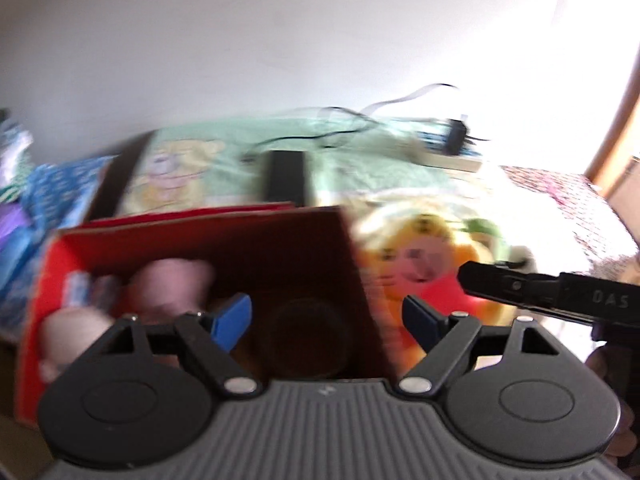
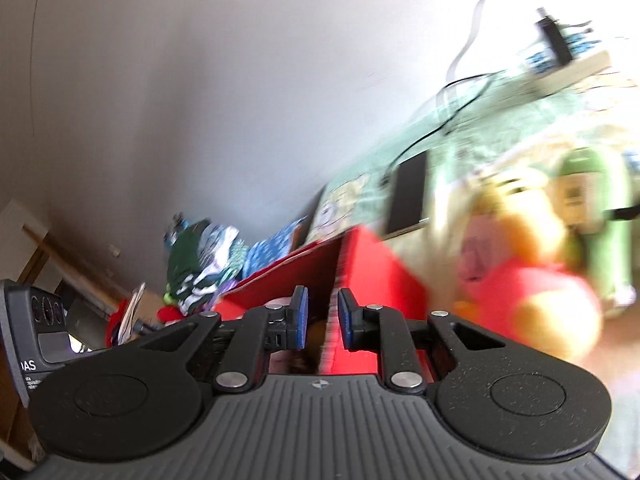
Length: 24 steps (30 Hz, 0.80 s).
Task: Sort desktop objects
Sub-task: 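Move the right gripper back toward the yellow tiger and green plush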
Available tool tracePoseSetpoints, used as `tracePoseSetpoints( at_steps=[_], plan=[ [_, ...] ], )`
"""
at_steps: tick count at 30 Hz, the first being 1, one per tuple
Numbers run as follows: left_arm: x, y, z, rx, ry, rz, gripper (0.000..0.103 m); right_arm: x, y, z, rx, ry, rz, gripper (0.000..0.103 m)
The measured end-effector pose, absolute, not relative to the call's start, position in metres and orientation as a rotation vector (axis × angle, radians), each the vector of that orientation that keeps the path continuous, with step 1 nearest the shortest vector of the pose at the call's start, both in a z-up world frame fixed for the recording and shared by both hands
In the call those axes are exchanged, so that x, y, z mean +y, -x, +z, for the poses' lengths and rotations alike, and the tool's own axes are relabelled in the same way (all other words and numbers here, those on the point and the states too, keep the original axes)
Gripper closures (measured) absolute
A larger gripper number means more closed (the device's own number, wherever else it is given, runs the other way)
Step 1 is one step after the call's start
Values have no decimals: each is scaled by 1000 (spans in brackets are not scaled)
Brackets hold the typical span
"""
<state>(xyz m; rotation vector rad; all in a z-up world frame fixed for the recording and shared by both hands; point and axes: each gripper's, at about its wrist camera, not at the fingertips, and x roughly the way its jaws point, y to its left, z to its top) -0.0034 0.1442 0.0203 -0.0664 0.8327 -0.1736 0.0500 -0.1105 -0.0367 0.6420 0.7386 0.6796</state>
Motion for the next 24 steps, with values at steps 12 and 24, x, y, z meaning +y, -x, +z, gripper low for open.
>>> tracePoseSetpoints(
  at_steps=[12,24],
  plan=[
    [38,-31,-22,949,75,-249,17,-195,-75,-55,748,-639,566,82],
    [4,-46,-45,977,55,-184,7,-171,-133,-65,770,-465,704,59]
  ],
)
